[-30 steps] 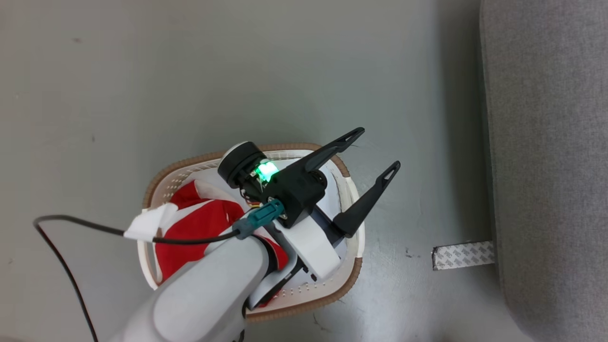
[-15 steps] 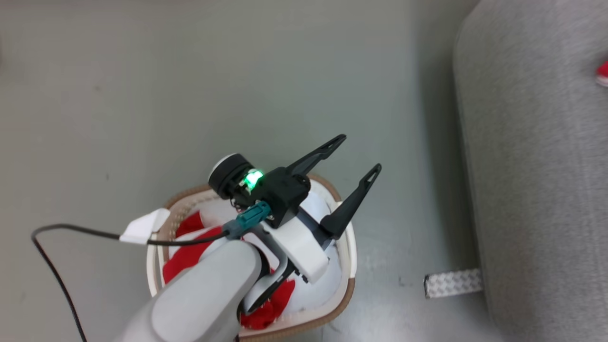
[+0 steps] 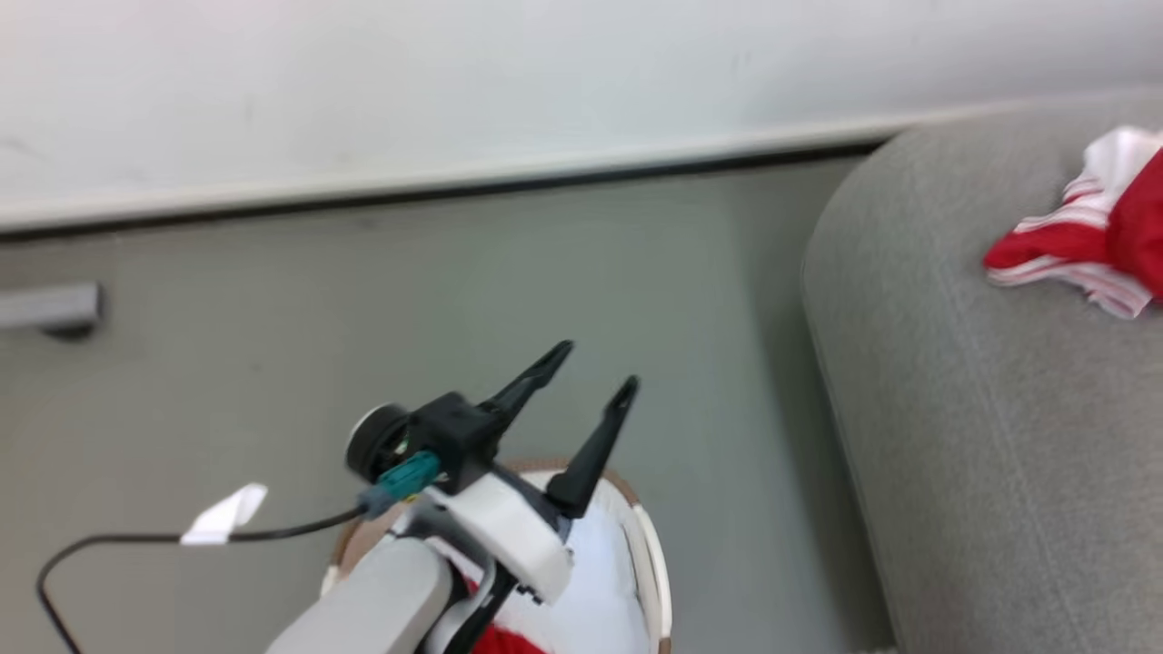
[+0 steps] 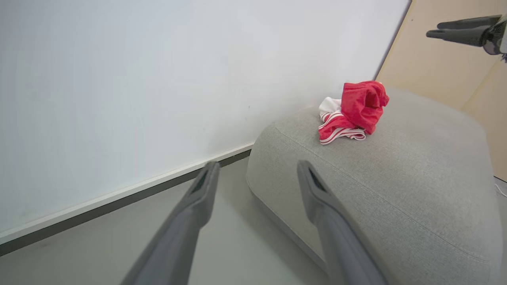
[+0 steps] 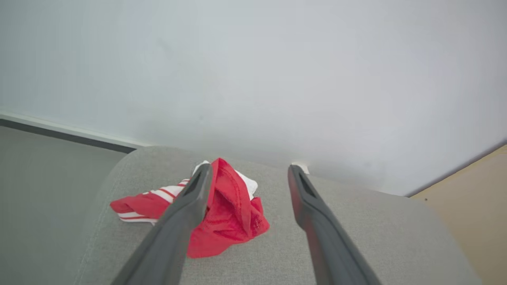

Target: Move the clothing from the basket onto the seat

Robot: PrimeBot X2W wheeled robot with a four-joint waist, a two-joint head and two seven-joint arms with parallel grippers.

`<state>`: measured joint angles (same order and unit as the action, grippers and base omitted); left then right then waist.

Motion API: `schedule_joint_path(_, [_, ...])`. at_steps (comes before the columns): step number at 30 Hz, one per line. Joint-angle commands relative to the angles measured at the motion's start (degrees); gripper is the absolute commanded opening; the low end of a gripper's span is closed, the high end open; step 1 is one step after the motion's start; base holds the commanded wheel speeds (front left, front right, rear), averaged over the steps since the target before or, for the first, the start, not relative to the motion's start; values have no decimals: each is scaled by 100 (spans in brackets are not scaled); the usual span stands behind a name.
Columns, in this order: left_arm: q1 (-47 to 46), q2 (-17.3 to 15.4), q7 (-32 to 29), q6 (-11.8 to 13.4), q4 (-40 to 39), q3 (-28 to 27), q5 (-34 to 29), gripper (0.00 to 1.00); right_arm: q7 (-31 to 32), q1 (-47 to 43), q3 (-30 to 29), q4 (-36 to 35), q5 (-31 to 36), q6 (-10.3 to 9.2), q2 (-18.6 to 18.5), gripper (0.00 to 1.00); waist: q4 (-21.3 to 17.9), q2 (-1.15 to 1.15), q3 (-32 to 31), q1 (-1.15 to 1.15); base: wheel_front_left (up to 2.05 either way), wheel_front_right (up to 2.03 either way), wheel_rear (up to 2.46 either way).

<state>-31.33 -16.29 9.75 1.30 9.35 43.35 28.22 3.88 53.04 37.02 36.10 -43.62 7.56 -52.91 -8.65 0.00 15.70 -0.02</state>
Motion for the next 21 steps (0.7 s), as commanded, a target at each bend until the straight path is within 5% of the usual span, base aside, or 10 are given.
schedule_joint_path(1, [195, -73, 68, 79, -39, -79, 106, 100, -167, -77, -50, -98, -109, -14, 36, 100, 129, 0, -644, 2, 0, 0, 0])
schedule_joint_path(13, [1085, -554, 256, 724, -441, -761, 530, 100, -1033, -633, -571, -799, 88, -14, 1091, 100, 369, 0, -1576, 2, 0, 0, 0])
schedule_joint_path(21, [1683, -765, 384, 1233, -832, -1215, 701, 100, -1403, -1949, -1430, -1751, 685, -15, 2127, 100, 463, 0, -1666, 2, 0, 0, 0])
